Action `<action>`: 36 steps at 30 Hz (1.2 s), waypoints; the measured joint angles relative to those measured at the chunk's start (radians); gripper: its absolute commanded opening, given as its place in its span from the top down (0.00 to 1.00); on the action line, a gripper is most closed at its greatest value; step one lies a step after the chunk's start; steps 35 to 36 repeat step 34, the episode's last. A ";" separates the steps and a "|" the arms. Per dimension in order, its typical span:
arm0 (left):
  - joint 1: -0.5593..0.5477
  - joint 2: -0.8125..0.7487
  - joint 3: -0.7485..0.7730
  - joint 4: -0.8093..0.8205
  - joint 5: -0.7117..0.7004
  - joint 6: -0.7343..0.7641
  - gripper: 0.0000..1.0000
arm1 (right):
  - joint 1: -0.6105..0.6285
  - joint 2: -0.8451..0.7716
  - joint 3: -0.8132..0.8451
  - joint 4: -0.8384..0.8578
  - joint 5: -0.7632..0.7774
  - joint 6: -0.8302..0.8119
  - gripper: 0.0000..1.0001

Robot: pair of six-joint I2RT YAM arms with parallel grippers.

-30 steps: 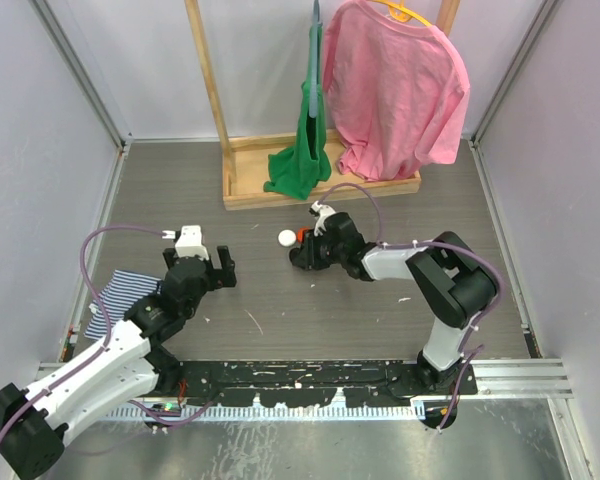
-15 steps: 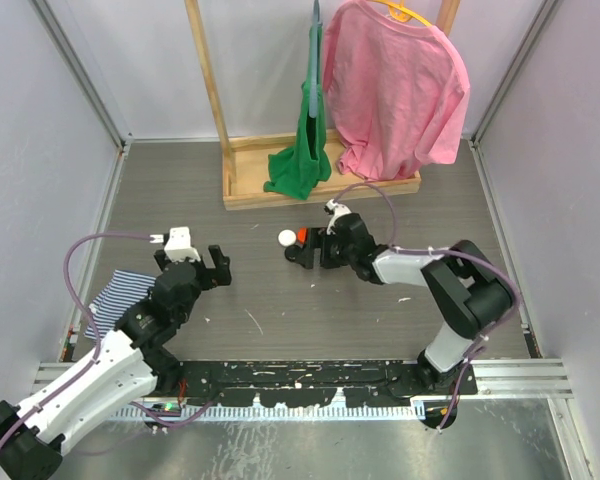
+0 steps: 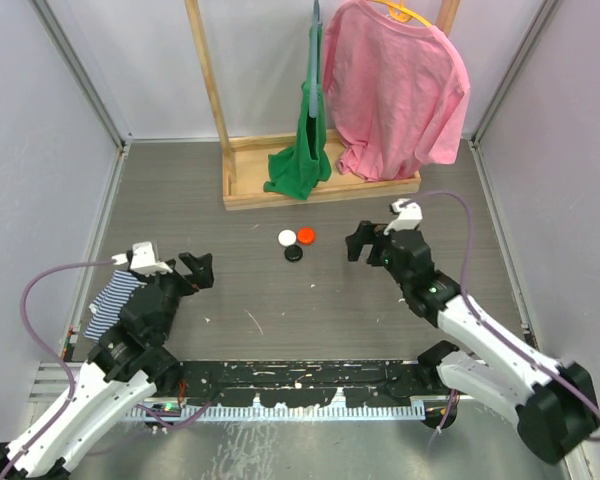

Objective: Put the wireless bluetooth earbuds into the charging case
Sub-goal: Reset both arms

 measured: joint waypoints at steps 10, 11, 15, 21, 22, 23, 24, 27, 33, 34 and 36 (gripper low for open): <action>-0.026 -0.287 -0.037 -0.061 -0.064 -0.030 0.02 | -0.001 -0.534 -0.133 -0.117 0.299 -0.098 0.01; -0.027 -0.285 -0.037 -0.061 -0.068 -0.030 0.02 | -0.001 -0.554 -0.138 -0.119 0.308 -0.102 0.01; -0.031 -0.238 -0.038 -0.069 -0.073 -0.029 0.02 | -0.001 -0.599 -0.169 -0.125 0.328 -0.112 0.01; -0.032 -0.201 -0.046 -0.069 -0.074 -0.028 0.02 | -0.001 -0.616 -0.192 -0.139 0.330 -0.113 0.01; -0.032 -0.199 -0.048 -0.069 -0.074 -0.028 0.02 | -0.001 -0.624 -0.196 -0.139 0.330 -0.113 0.01; -0.032 -0.197 -0.050 -0.069 -0.074 -0.027 0.02 | -0.001 -0.629 -0.199 -0.139 0.330 -0.113 0.01; -0.032 -0.195 -0.050 -0.069 -0.074 -0.026 0.02 | -0.001 -0.634 -0.202 -0.139 0.330 -0.113 0.01; -0.032 -0.192 -0.051 -0.068 -0.073 -0.025 0.02 | -0.001 -0.646 -0.210 -0.138 0.329 -0.113 0.01; -0.032 -0.173 -0.053 -0.067 -0.072 -0.024 0.02 | -0.001 -0.667 -0.235 -0.129 0.309 -0.127 0.01; -0.032 -0.169 -0.053 -0.066 -0.071 -0.024 0.02 | -0.001 -0.675 -0.239 -0.128 0.306 -0.131 0.01; -0.032 -0.169 -0.053 -0.066 -0.071 -0.024 0.02 | -0.001 -0.675 -0.239 -0.128 0.306 -0.131 0.01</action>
